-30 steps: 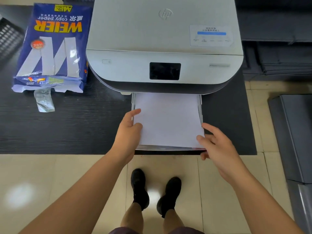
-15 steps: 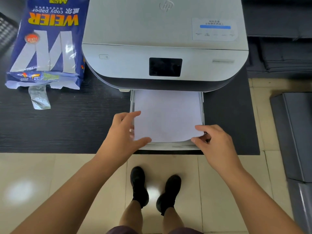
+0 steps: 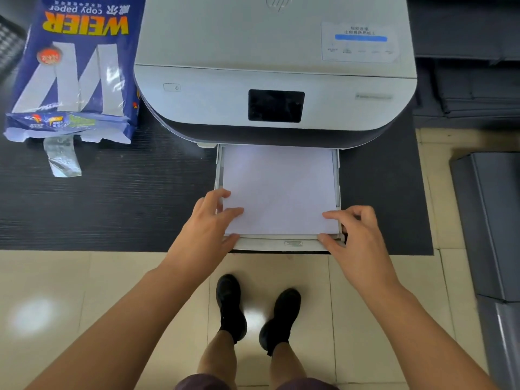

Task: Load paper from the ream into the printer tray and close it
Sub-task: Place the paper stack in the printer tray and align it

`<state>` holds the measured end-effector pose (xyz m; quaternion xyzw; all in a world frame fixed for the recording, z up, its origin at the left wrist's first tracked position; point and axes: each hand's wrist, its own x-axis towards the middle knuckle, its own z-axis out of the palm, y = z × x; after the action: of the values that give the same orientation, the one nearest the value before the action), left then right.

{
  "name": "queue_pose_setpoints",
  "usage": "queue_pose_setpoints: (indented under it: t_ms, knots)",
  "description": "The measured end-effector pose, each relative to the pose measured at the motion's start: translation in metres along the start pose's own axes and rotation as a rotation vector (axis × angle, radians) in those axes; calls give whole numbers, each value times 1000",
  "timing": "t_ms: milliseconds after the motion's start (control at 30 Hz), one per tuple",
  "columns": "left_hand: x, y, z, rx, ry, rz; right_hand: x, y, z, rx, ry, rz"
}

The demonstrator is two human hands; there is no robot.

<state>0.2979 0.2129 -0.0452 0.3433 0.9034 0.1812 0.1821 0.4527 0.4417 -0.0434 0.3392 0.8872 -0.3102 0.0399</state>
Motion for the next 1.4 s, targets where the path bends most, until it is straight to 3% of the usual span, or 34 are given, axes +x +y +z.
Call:
queue_pose_setpoints:
  t_ms: [300, 567, 1167, 1233, 1333, 1400]
  knots:
    - [-20, -8, 2, 129, -9, 51, -20, 6, 4, -8, -21, -52]
    - [-12, -16, -8, 65, -29, 66, -3, 11, -8, -255, -53, -312]
    - [-18, -30, 0, 64, 17, 157, -7, 10, 1, -187, -46, -310]
    - [-17, -28, -4, -15, 40, 94, -4, 7, -5, -112, -32, -272]
    - [0, -24, -17, -339, 223, -175, 13, -3, -19, 191, 85, -58]
    - [18, -22, -24, -459, 273, -359, 30, -7, -24, 263, 115, 65]
